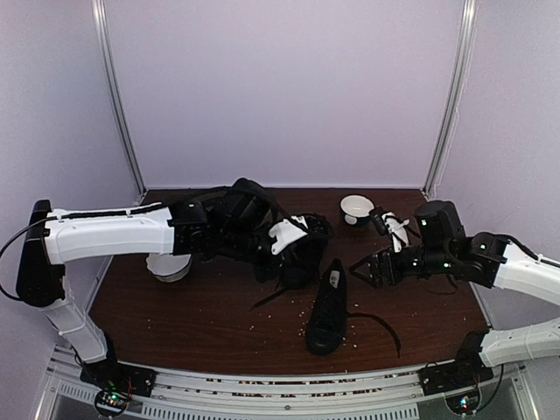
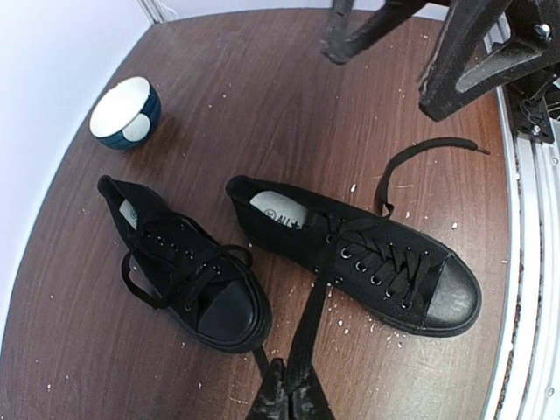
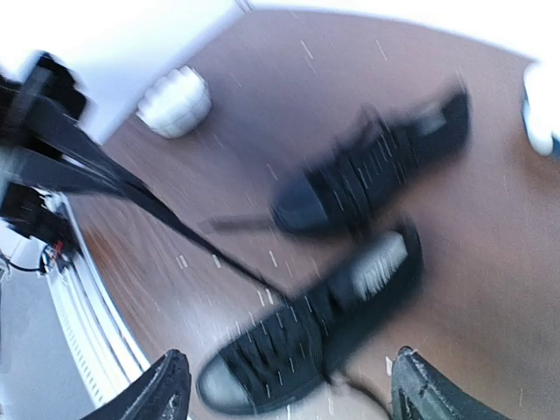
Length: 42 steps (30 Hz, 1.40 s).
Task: Tie the shoes
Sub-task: Pass from the left arm to the right
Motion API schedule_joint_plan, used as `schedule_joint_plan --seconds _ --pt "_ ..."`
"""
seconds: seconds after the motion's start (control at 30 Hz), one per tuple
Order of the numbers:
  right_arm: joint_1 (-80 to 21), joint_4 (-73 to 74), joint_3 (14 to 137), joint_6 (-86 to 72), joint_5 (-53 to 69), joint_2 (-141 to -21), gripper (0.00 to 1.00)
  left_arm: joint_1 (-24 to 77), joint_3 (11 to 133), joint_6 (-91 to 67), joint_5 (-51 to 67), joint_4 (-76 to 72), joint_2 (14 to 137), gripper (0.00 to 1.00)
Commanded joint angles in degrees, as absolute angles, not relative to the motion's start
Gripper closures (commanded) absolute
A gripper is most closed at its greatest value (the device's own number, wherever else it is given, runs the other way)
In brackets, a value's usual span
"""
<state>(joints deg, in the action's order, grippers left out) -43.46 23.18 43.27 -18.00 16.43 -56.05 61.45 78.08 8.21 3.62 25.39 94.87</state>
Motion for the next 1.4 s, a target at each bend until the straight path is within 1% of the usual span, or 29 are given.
schedule_joint_plan --seconds 0.0,0.13,0.27,0.43,0.63,0.7,0.77,0.9,0.97,1.03,1.23,1.37 --pt "-45.79 -1.83 36.84 -10.87 15.5 -52.97 0.22 61.55 74.62 9.71 5.08 16.97 89.69 1.0" --pt "-47.52 -15.85 29.78 -7.57 12.59 -51.6 0.24 61.52 71.38 9.91 6.5 13.95 87.73 1.0" --pt "-48.83 -22.72 26.38 -6.51 8.16 -53.59 0.27 61.61 72.38 8.01 9.61 14.85 89.99 1.0" --pt "-50.92 -20.96 28.69 -4.53 9.0 -59.7 0.27 61.91 70.15 7.01 10.32 12.04 89.05 1.0" --pt "-54.14 -24.64 28.74 2.29 13.99 -67.06 0.32 62.83 71.58 6.63 10.14 13.81 91.85 1.0" --pt "-54.4 -21.52 30.71 4.57 14.64 -69.22 0.35 62.84 72.57 6.54 9.4 15.13 93.35 1.0" --pt "-54.41 -19.68 32.01 6.67 14.8 -70.65 0.42 62.84 72.54 6.65 8.84 15.3 93.89 1.0" --pt "-54.4 -20.05 31.75 8.1 14.85 -71.33 0.54 62.84 71.46 6.82 7.97 13.93 93.89 1.0" --pt "-54.34 -21.93 30.36 8.75 14.05 -71.0 0.59 62.84 71.62 6.87 7.98 13.97 93.81 1.0" --pt "-54.37 -23.82 29.49 9.18 13.6 -70.98 0.61 62.84 71.27 7.09 8.47 13.49 93.52 1.0" --pt "-53.86 -25.68 30.18 9.13 13.5 -73.86 0.61 62.84 69.97 6.99 9.85 11.56 91.99 1.0" --pt "-53.04 -26.25 30.69 8.45 13.98 -74.88 0.66 62.84 69.43 6.61 10.51 10.81 91.89 1.0"
